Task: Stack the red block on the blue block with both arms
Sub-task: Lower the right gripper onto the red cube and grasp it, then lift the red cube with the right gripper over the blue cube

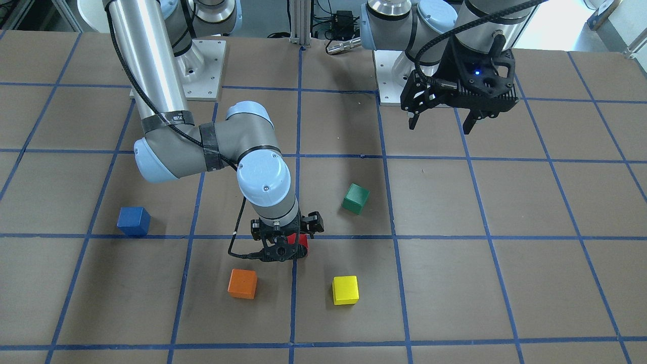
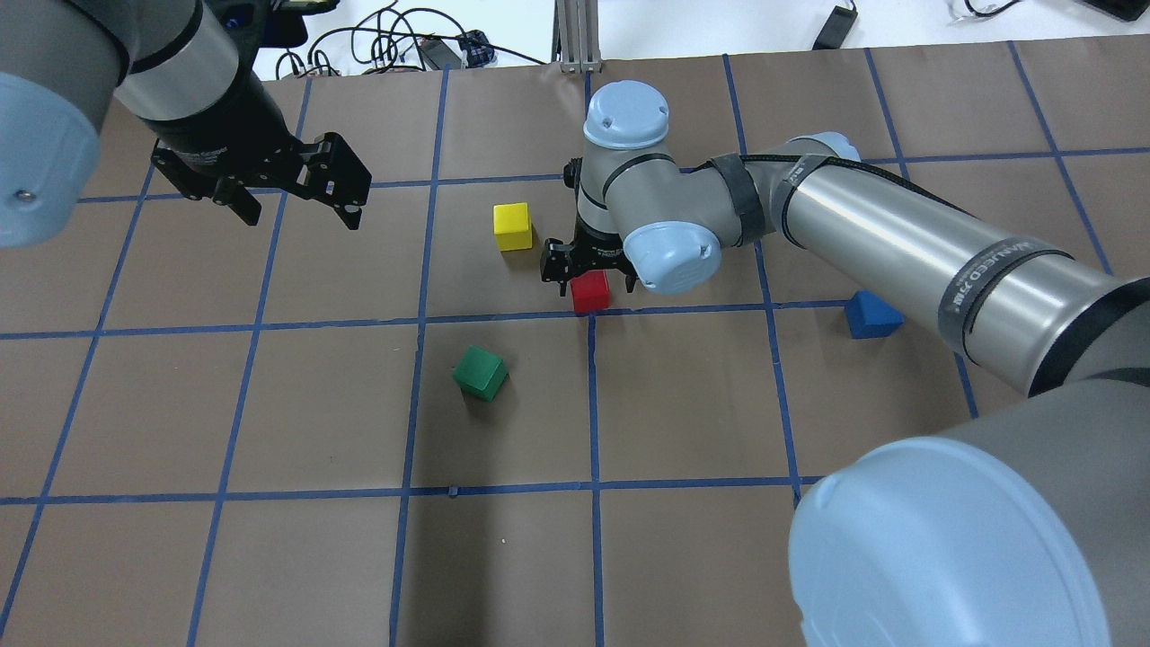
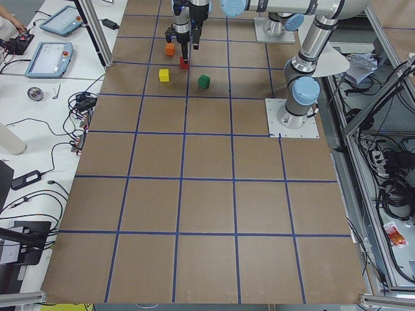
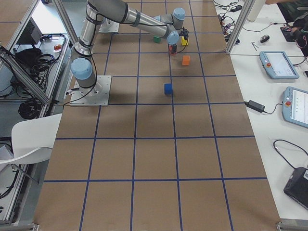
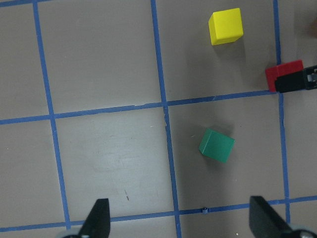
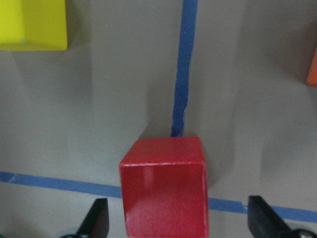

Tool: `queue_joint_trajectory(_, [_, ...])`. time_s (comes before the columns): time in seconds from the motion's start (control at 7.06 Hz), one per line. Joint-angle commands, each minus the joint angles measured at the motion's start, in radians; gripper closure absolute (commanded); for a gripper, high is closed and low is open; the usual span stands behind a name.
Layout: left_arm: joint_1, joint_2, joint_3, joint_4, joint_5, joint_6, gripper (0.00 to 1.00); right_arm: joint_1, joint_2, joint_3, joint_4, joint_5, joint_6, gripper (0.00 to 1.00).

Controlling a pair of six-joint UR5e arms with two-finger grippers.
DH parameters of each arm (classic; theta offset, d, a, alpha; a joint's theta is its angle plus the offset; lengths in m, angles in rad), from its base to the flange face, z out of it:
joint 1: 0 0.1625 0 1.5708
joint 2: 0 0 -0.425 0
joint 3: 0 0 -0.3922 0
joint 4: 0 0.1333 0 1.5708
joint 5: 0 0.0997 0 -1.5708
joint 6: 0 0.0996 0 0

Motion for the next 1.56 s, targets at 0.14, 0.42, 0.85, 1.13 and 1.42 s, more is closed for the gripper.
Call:
queue_joint_trajectory(0.14, [0.000,0.000,0.001,0.002,0.001,0.001,0.00,0.000,0.007,0.000,-0.004,0.000,-0.003,1.00])
queue_joint_trajectory(0.42, [0.000,0.000,0.001,0.002,0.001,0.001,0.00,0.000,-0.004,-0.003,-0.001,-0.001,-0.005,1.00])
queue_joint_trajectory(0.85, [0.000,0.000,0.000,0.002,0.001,0.001,0.00,-0.088,-0.192,0.001,0.170,-0.007,-0.015,1.00])
queue_joint_trajectory(1.13, [0.000,0.000,0.004,0.002,-0.001,0.000,0.00,-0.258,-0.238,0.001,0.335,-0.018,-0.149,1.00])
queue_joint_trajectory(1.42, [0.000,-0.017,0.021,-0.001,0.002,-0.002,0.00,-0.404,-0.301,0.012,0.395,-0.019,-0.248,1.00])
